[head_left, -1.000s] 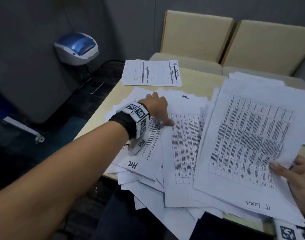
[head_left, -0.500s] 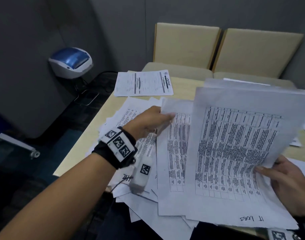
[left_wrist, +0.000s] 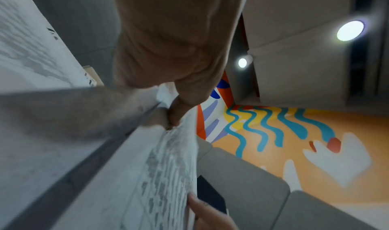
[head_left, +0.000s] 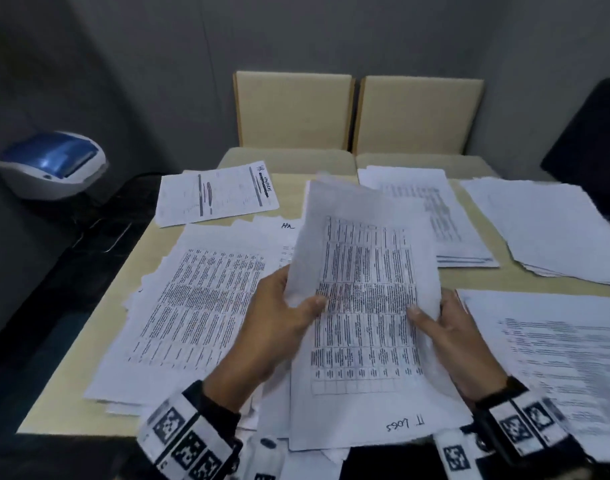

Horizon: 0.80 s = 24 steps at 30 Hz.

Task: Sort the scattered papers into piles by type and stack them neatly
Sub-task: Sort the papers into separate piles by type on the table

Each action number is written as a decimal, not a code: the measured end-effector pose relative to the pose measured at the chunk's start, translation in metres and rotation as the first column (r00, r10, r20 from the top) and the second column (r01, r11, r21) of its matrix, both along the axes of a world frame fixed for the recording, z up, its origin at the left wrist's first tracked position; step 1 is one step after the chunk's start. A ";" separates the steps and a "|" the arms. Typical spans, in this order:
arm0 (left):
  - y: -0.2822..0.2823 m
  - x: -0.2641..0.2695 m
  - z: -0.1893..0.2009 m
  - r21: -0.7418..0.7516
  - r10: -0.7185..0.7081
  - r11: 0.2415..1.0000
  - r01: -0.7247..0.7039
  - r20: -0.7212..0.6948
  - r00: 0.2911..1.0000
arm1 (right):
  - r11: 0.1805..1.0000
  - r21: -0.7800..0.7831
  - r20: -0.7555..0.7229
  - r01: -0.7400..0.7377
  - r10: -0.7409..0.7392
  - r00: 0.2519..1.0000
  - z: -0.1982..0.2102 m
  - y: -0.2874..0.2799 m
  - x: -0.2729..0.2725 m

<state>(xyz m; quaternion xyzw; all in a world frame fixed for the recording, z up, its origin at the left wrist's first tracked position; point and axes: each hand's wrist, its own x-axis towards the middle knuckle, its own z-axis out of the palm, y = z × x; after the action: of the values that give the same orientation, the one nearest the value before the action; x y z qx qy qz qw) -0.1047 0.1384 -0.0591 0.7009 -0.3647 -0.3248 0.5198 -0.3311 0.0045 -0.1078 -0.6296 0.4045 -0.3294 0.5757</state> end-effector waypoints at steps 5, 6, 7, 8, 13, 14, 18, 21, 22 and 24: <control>0.006 -0.003 0.041 -0.165 -0.078 0.983 0.078 0.007 0.997 | 0.998 0.067 0.130 -0.003 -0.005 0.991 0.038 0.007 0.003; 0.007 -0.004 0.050 -0.208 -0.093 0.974 0.094 0.019 0.996 | 0.997 0.069 0.198 -0.037 0.023 0.980 0.048 0.011 0.004; 0.007 -0.006 0.057 -0.238 -0.107 0.964 0.118 0.060 0.992 | 0.999 0.023 0.227 -0.045 0.039 0.973 0.057 0.014 0.006; 0.007 -0.009 0.064 -0.258 -0.118 0.955 0.144 0.114 0.986 | 0.999 -0.041 0.227 -0.025 0.034 0.973 0.066 0.018 0.008; 0.004 -0.009 0.068 -0.377 -0.032 0.923 0.082 0.138 0.990 | 0.951 -0.287 0.224 0.112 -0.047 0.973 0.081 0.028 0.012; 0.004 -0.008 0.065 -0.361 -0.034 0.929 0.084 0.143 0.989 | 0.949 -0.295 0.208 0.113 -0.052 0.977 0.078 0.029 0.011; 0.007 -0.007 0.049 -0.123 -0.182 0.969 0.217 0.247 0.952 | 0.968 -0.234 0.016 0.089 -0.088 0.996 0.051 0.031 0.009; 0.017 0.001 0.037 -0.004 -0.205 0.977 0.214 0.278 0.938 | 0.976 -0.198 -0.031 0.092 -0.100 0.994 0.040 0.030 0.002; 0.022 0.007 0.032 0.033 -0.200 0.979 0.200 0.289 0.936 | 0.976 -0.182 -0.030 0.118 -0.125 0.992 0.040 0.029 -0.002; 0.029 0.024 0.015 0.105 -0.212 0.977 0.184 0.412 0.886 | 0.975 -0.111 0.023 0.195 -0.193 0.981 0.040 0.025 -0.012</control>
<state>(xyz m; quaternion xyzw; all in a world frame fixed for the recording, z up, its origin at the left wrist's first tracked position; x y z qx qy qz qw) -0.0810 0.1675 -0.0437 0.7296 -0.5273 -0.2288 0.3706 -0.3434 0.0300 -0.0674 -0.6165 0.4412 -0.4103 0.5068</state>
